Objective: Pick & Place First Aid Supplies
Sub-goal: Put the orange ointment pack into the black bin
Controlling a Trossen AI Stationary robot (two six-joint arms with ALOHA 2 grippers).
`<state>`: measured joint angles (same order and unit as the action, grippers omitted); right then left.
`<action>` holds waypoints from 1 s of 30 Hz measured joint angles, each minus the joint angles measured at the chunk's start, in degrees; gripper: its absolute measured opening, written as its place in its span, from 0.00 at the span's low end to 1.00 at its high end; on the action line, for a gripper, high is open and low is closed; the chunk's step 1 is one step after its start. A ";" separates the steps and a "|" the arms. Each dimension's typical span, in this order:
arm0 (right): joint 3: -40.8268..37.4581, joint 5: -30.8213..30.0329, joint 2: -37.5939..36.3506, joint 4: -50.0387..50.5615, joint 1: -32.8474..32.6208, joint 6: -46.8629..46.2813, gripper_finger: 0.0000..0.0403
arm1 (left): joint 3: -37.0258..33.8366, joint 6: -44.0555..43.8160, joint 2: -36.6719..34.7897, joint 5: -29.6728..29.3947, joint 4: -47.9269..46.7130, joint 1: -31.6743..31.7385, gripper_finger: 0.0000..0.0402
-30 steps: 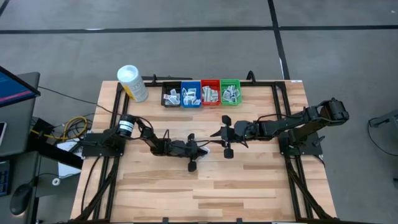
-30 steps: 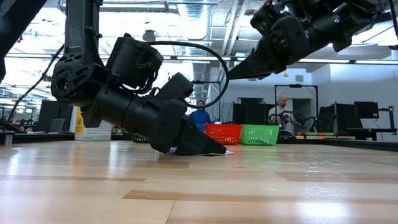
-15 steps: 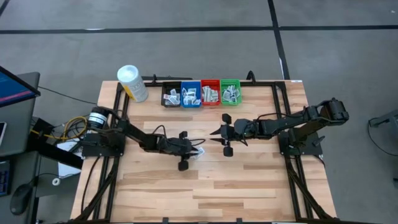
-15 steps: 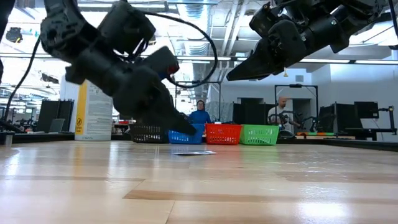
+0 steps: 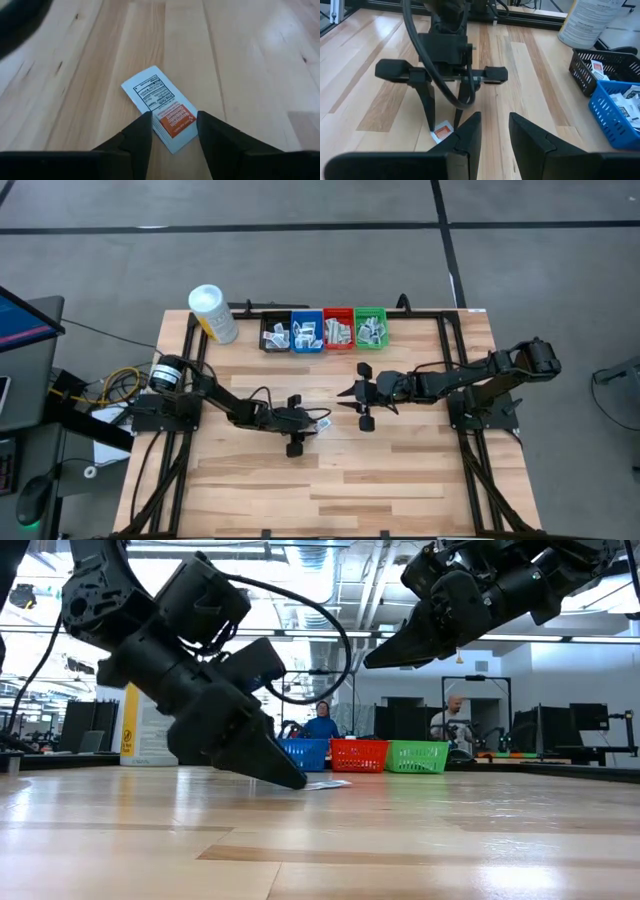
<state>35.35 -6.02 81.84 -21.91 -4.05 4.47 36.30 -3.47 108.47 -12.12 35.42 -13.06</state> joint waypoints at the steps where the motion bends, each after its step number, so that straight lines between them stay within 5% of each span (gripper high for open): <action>1: 0.00 0.00 0.00 -0.04 0.00 0.00 0.23 | 0.02 -0.05 0.76 -0.11 0.77 -0.02 0.39; 8: 0.00 0.00 0.00 -0.11 -0.04 0.00 0.23 | 0.42 -3.46 5.25 0.01 2.98 1.52 0.36; 14: 0.00 0.00 0.00 -0.06 -0.04 -0.01 0.23 | 0.45 -4.52 6.18 -0.45 4.46 2.06 0.21; 21: 0.00 0.00 0.00 0.07 -0.04 -0.01 0.23 | 0.08 -4.47 4.36 -0.29 3.10 2.16 0.05; 30: 0.00 -0.02 0.00 0.04 -0.04 2.44 0.23 | -0.64 -0.98 -2.79 -2.86 -2.22 2.12 0.02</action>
<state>35.35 -6.04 81.84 -21.88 -4.10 6.91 35.66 -4.45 105.68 -14.99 33.20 -10.94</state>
